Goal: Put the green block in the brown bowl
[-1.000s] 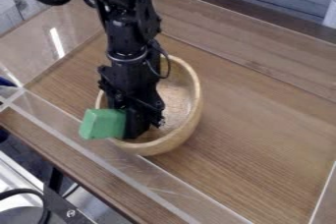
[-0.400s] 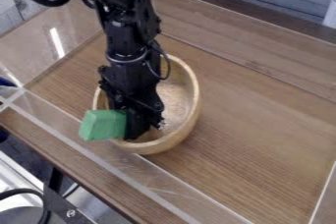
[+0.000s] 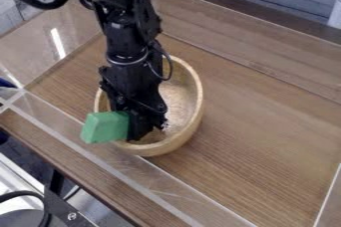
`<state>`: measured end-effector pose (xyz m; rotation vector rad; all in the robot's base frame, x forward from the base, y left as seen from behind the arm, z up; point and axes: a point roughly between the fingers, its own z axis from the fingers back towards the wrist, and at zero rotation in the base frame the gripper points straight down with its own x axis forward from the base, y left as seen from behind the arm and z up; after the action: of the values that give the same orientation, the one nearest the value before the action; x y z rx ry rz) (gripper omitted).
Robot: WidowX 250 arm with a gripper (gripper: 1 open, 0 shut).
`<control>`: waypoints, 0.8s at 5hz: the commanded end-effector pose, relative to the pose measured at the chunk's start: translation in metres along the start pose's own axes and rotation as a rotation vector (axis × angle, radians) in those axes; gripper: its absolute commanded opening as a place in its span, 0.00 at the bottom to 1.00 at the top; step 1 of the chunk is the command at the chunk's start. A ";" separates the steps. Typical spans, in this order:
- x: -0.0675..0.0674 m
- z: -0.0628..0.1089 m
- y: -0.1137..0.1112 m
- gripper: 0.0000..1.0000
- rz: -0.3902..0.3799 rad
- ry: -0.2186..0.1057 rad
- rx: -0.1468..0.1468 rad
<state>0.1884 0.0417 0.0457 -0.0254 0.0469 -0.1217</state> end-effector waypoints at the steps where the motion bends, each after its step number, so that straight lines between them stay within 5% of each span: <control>1: 0.004 0.010 0.002 0.00 0.000 -0.026 -0.012; 2: 0.003 0.018 0.001 1.00 -0.005 -0.014 -0.041; 4: 0.008 0.037 -0.006 1.00 -0.007 -0.026 -0.106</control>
<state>0.1874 0.0319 0.0692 -0.1512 0.0889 -0.1272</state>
